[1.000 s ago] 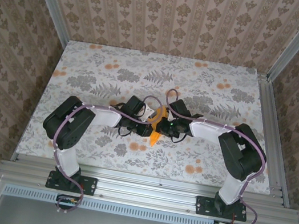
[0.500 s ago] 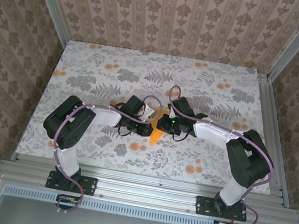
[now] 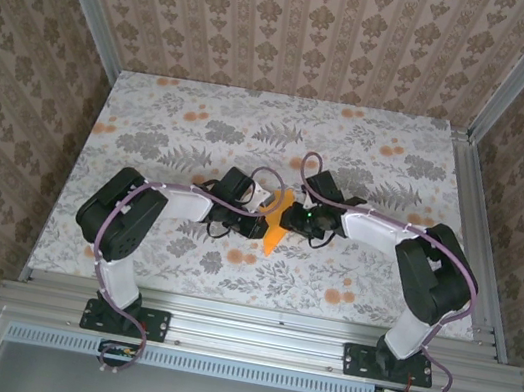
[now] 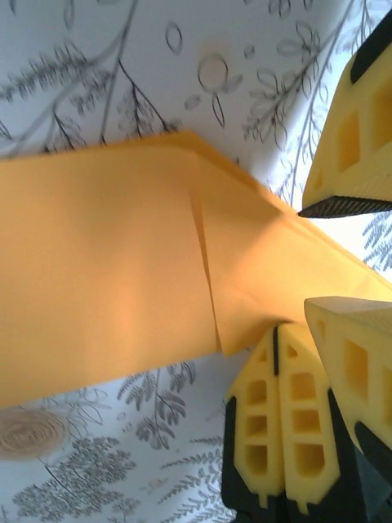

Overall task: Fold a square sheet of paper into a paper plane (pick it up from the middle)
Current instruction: Fourth fold the wing at the center of the table.

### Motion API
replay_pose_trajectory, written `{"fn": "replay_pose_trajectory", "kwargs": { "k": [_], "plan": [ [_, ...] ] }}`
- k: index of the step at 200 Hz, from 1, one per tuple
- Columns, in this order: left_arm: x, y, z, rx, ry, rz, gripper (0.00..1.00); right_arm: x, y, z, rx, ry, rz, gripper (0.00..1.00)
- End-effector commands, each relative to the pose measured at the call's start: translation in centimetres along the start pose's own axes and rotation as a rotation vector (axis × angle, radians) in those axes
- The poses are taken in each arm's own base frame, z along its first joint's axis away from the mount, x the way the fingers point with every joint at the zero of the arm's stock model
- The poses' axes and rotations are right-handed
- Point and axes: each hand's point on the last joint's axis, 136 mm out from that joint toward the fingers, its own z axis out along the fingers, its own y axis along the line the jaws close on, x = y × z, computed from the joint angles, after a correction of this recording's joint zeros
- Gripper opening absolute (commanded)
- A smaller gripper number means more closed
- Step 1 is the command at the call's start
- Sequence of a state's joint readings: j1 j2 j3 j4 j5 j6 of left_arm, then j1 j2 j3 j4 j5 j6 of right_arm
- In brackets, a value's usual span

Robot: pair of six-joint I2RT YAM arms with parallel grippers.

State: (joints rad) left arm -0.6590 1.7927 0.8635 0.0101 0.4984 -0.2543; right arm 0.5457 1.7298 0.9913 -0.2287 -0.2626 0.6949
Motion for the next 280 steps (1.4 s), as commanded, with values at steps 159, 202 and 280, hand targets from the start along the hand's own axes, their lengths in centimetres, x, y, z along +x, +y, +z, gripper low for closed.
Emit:
{"fn": "replay_pose_trajectory", "kwargs": {
  "k": [159, 202, 280],
  "plan": [
    [2.6, 1.8, 0.8, -0.043, 0.090, -0.050, 0.08, -1.0, 1.0, 1.3, -0.087, 0.026, 0.022, 0.27],
    [2.6, 1.8, 0.8, -0.037, 0.088, -0.050, 0.08, -0.8, 1.7, 0.9, -0.117, 0.026, 0.016, 0.16],
    [2.6, 2.0, 1.0, -0.030, 0.080, -0.060, 0.05, -0.1, 3.8, 1.4, -0.192, 0.043, 0.024, 0.10]
  ]
}}
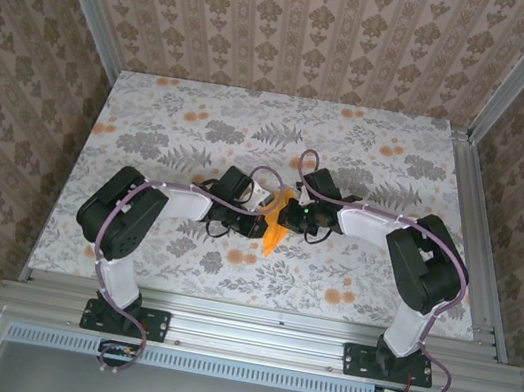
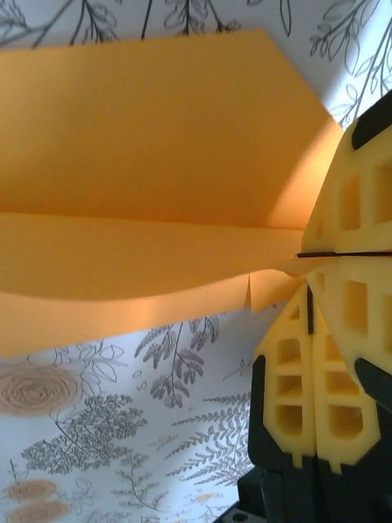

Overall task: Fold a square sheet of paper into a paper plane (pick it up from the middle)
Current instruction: Fourth fold the wing at the center of the table.

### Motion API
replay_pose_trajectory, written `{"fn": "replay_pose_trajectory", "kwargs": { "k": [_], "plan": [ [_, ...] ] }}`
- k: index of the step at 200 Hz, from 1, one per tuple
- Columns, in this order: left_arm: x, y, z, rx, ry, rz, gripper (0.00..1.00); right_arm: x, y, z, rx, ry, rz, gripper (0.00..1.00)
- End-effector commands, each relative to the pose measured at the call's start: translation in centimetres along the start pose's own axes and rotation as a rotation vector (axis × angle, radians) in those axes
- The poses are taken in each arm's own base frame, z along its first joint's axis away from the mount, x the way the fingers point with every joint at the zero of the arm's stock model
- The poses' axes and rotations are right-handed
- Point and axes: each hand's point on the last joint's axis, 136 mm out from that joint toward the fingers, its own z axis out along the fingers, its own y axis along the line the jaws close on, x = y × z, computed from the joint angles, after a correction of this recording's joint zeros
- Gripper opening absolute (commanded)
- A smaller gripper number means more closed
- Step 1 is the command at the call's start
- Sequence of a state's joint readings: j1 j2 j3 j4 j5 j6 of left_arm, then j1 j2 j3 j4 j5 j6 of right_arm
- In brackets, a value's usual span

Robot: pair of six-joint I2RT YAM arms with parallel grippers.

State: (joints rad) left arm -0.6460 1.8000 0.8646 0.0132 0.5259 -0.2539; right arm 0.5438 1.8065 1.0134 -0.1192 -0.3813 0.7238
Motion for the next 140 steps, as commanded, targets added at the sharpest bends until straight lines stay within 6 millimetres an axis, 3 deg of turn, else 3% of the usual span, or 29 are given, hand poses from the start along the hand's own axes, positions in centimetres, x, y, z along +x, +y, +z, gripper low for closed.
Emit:
{"fn": "replay_pose_trajectory", "kwargs": {
  "k": [1, 57, 140],
  "plan": [
    [2.6, 2.0, 1.0, -0.051, 0.077, -0.051, 0.05, 0.3, 1.7, -0.2, -0.069, 0.006, 0.011, 0.10],
    [2.6, 2.1, 1.0, -0.043, 0.071, -0.056, 0.04, 0.2, 2.4, 0.7, -0.123, 0.018, 0.047, 0.09],
    [1.8, 1.4, 0.2, 0.019, 0.013, -0.063, 0.04, 0.4, 1.9, 2.1, -0.124, 0.042, 0.069, 0.08]
  ]
}}
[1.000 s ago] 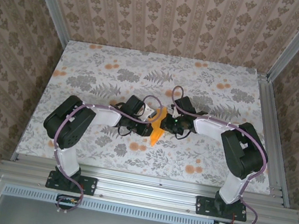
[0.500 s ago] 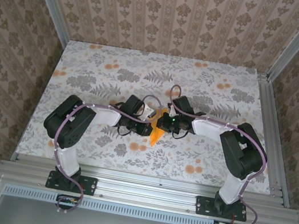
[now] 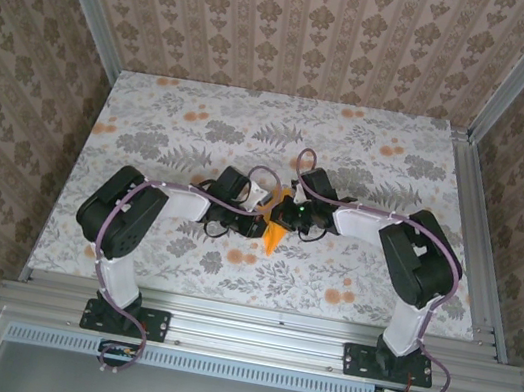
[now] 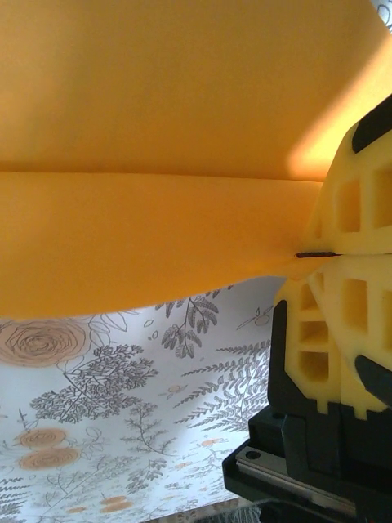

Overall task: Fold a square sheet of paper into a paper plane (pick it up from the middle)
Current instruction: Fourth fold the wing at the center of the table.

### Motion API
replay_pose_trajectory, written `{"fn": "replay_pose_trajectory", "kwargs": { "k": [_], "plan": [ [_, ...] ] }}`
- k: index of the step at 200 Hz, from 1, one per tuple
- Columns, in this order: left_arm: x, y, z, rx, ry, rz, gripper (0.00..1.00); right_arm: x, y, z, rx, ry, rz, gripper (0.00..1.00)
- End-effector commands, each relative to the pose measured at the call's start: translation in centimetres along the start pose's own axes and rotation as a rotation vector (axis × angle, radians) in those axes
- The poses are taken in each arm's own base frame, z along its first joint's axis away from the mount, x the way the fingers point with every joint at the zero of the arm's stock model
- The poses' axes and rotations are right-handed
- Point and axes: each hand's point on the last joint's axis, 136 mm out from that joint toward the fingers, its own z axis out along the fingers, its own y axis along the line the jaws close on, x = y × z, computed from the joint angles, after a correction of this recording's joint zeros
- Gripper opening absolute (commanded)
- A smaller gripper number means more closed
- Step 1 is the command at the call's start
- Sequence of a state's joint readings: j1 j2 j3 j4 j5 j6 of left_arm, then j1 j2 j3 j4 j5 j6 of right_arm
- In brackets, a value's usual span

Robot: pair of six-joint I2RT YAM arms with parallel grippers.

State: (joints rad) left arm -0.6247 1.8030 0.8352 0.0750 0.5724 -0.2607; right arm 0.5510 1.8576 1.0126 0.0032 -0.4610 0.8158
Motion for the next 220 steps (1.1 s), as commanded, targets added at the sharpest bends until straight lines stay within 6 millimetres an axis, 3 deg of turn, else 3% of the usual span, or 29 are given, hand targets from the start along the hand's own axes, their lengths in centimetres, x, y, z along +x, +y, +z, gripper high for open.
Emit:
{"fn": "replay_pose_trajectory", "kwargs": {
  "k": [1, 168, 220],
  "plan": [
    [1.9, 1.3, 0.1, -0.022, 0.036, -0.056, 0.04, 0.6, 0.1, 0.7, -0.019, 0.030, 0.013, 0.08],
    [-0.7, -1.3, -2.1, 0.111, -0.081, -0.038, 0.07, 0.8, -1.0, 2.5, -0.002, 0.057, 0.035, 0.08],
    [-1.6, -0.6, -2.6, 0.090, -0.114, -0.085, 0.13, 0.8, -1.2, 2.6, -0.001, 0.058, 0.039, 0.08]
  ]
}}
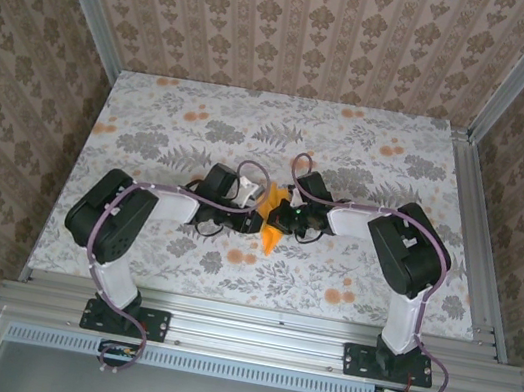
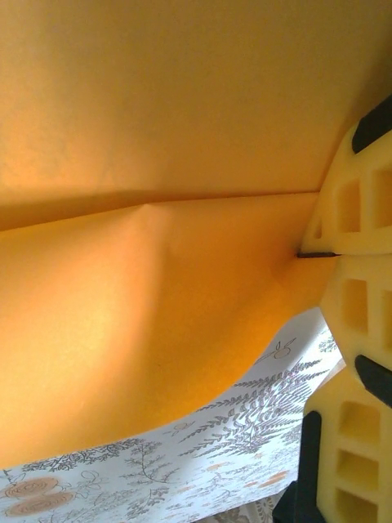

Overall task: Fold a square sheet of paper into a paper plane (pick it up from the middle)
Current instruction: Fourth fold the wing at the center of the table.

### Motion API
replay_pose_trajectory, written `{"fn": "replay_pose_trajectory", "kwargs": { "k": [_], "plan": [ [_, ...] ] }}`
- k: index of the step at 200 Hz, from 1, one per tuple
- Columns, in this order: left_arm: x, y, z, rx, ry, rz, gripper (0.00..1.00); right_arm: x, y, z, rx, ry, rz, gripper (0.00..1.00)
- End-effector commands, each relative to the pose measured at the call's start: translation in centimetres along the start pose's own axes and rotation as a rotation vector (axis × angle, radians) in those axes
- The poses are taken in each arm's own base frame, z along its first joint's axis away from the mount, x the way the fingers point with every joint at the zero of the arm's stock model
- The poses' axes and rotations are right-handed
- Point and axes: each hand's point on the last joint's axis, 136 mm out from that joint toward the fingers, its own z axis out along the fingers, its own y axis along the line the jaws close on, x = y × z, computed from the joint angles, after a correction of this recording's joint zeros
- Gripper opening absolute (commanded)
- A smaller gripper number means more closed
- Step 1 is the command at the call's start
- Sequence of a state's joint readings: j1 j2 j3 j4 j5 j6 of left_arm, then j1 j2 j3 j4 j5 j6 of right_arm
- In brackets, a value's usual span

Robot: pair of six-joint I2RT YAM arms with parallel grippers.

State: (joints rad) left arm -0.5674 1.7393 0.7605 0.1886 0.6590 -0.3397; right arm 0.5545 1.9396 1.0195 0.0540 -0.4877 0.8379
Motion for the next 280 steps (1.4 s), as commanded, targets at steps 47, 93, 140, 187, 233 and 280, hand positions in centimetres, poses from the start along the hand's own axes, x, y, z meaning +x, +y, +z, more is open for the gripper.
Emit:
{"fn": "replay_pose_trajectory", "kwargs": {
  "k": [47, 93, 140, 187, 233, 280],
  "plan": [
    [-0.3, 2.1, -0.3, -0.100, -0.054, -0.103, 0.20, 0.3, 0.1, 0.2, -0.004, 0.016, 0.006, 0.08],
    [-1.0, 2.8, -0.2, -0.128, -0.094, -0.136, 0.17, 0.4, 0.0, 0.0, 0.003, 0.014, 0.003, 0.08],
    [-1.0, 2.7, 0.6, -0.101, -0.083, -0.147, 0.13, 0.4, 0.3, -0.2, -0.005, 0.011, 0.002, 0.08],
    [-1.0, 3.1, 1.3, -0.098, -0.063, -0.153, 0.11, 0.4, 0.7, -0.5, -0.017, 0.009, -0.005, 0.08],
    [-0.4, 3.5, 1.8, -0.101, -0.035, -0.154, 0.10, 0.1, 1.4, -0.9, -0.035, 0.001, -0.006, 0.08],
    [0.0, 4.0, 2.3, -0.106, -0.018, -0.159, 0.09, 0.0, 2.1, -1.1, -0.054, 0.000, -0.008, 0.08]
  ]
}}
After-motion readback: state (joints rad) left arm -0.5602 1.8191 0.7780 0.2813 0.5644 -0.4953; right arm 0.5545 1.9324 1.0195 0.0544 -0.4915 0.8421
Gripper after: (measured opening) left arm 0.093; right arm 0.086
